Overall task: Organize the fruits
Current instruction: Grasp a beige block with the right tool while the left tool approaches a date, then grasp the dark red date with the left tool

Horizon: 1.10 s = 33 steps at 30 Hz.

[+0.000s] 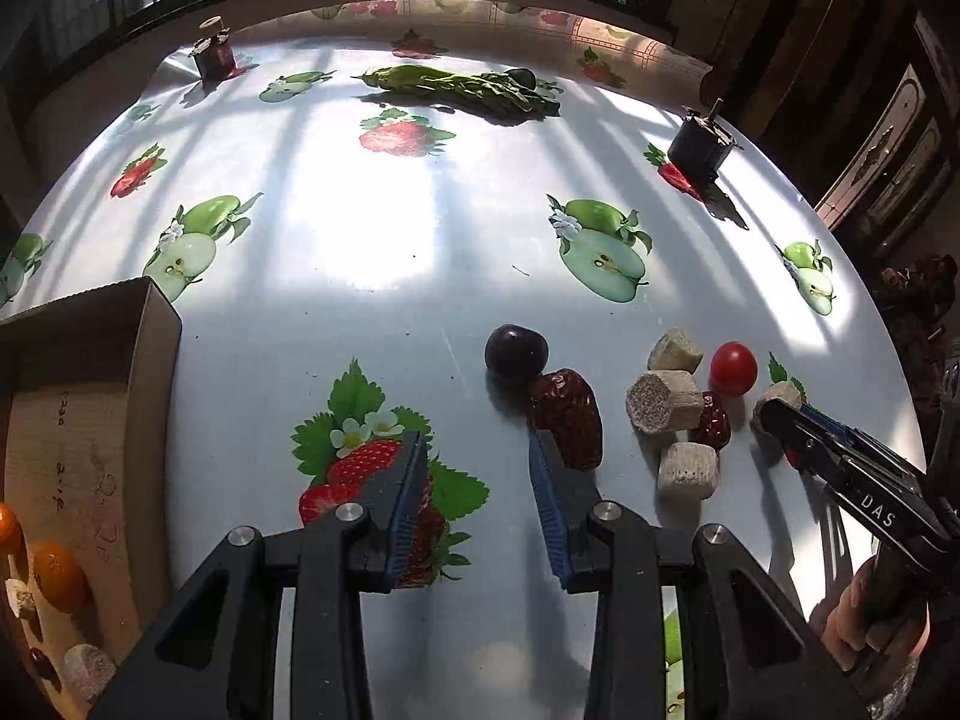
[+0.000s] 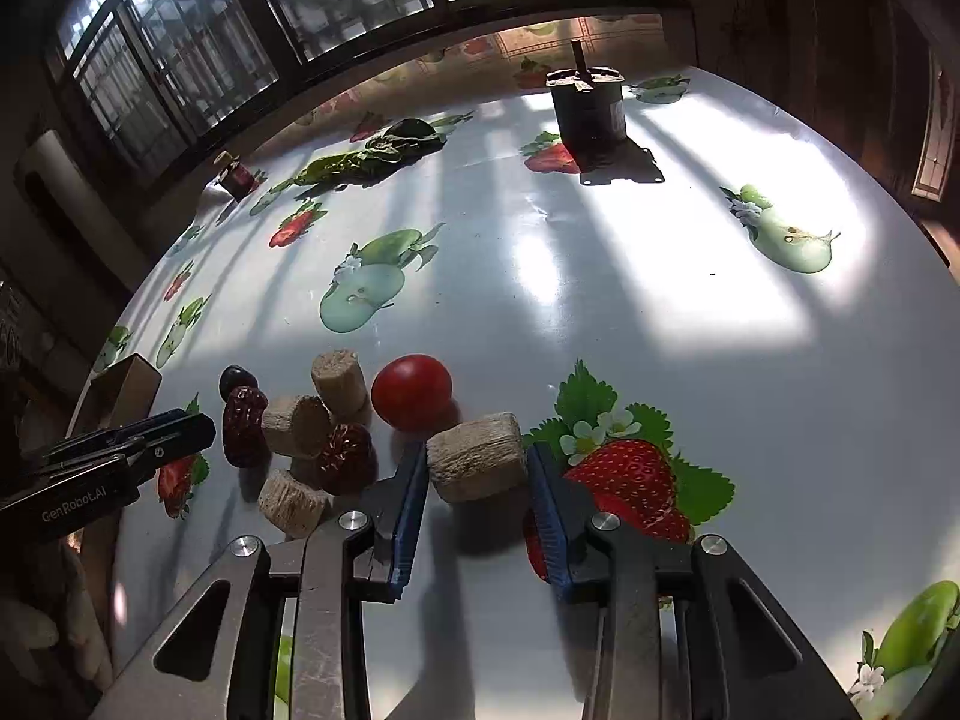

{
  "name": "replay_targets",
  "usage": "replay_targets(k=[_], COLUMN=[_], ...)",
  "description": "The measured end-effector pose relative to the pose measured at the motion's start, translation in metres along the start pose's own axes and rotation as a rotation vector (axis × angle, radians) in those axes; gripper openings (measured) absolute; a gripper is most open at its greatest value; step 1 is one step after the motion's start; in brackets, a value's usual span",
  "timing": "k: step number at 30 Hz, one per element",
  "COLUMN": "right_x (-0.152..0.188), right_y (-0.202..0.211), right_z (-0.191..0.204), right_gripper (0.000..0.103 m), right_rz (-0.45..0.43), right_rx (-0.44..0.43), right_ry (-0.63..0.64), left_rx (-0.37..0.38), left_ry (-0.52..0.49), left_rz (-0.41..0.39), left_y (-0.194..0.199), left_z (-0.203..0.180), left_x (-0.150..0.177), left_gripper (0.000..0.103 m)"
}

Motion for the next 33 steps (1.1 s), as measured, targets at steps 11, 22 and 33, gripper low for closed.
replay_targets(k=[11, 22, 33], right_x=[0.002, 0.002, 0.005], right_y=[0.000, 0.000, 0.001], right_z=[0.003, 0.006, 0.011], right_gripper=[0.036, 0.036, 0.036], right_rz=[-0.008, -0.014, -0.019], right_rx=[0.006, 0.023, 0.039], right_ry=[0.003, 0.022, 0.046], left_rx=[0.116, 0.148, 0.089], left_ry=[-0.014, -0.006, -0.123], left_rz=[-0.033, -0.005, -0.009], left_y=[-0.020, -0.032, -0.047], left_z=[-0.019, -0.029, -0.046], left_x=[-0.006, -0.009, -0.013], left_gripper=[0.037, 0.037, 0.034])
Point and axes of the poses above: each gripper's, at about its wrist camera, not at the fingertips, and y roughly against the way its jaws point, z to its left, x to its underside, the point moved 2 cm from there along -y, roughly the way its jaws point, and after that the axes turned 9 degrees about x, right-handed, at the moved point
